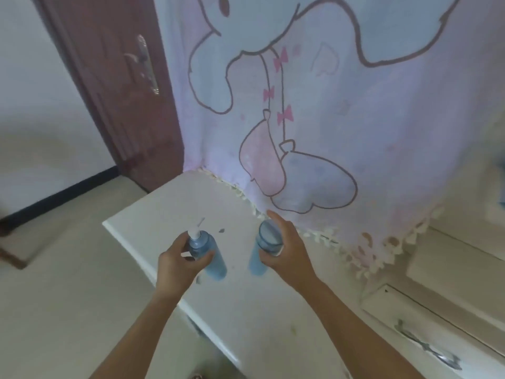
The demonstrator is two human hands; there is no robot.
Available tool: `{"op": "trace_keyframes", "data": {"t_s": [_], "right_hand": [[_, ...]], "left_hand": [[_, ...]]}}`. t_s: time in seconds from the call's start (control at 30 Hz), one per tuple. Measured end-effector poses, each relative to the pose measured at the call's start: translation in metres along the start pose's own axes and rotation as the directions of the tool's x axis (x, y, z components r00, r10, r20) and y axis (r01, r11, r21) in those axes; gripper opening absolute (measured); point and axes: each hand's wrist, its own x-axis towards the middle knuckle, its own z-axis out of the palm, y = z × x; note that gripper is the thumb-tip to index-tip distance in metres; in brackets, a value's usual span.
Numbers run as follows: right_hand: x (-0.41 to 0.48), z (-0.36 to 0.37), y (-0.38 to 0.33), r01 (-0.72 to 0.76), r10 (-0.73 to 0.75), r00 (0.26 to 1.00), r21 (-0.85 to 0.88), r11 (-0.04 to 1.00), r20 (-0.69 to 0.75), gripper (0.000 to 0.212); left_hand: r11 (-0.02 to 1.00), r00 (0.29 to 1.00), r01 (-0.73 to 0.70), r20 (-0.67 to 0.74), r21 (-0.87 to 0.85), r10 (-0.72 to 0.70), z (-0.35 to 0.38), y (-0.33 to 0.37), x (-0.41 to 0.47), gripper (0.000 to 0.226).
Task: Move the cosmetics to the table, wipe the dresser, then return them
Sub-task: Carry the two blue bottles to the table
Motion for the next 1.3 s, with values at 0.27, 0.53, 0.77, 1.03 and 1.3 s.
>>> {"op": "trace_keyframes", "data": {"t_s": [0.27, 0.53, 0.77, 1.03, 1.3], "right_hand": [[-0.009, 0.099, -0.072, 0.225, -0.229, 0.875, 0.06, 0.972, 0.427, 0.071], [-0.086, 0.221, -0.188, 0.373, -0.421, 0.652, 0.216, 0.902, 0.631, 0.066], [-0.195, 0.312, -0.283, 0.355, -0.485, 0.51, 0.34, 0.871, 0.71, 0.067], [-0.241, 0.371, -0.336, 0.284, -0.493, 0.403, 0.406, 0.868, 0.771, 0.063], [-0.211, 0.456, -0.385, 0.29, -0.558, 0.342, 0.48, 0.828, 0.756, 0.063]], "left_hand": [[0.972, 0.893, 0.229, -0.389, -0.047, -0.228, -0.132, -0.051, -0.088, 0.037], [0.94, 0.688, 0.302, -0.647, -0.158, -0.33, -0.257, -0.1, -0.235, 0.041], [0.898, 0.545, 0.427, -0.763, -0.102, -0.346, -0.353, -0.137, -0.367, 0.044], [0.879, 0.448, 0.453, -0.815, -0.147, -0.367, -0.407, -0.169, -0.426, 0.041], [0.9, 0.433, 0.416, -0.843, -0.126, -0.318, -0.48, -0.198, -0.392, 0.037]]}}
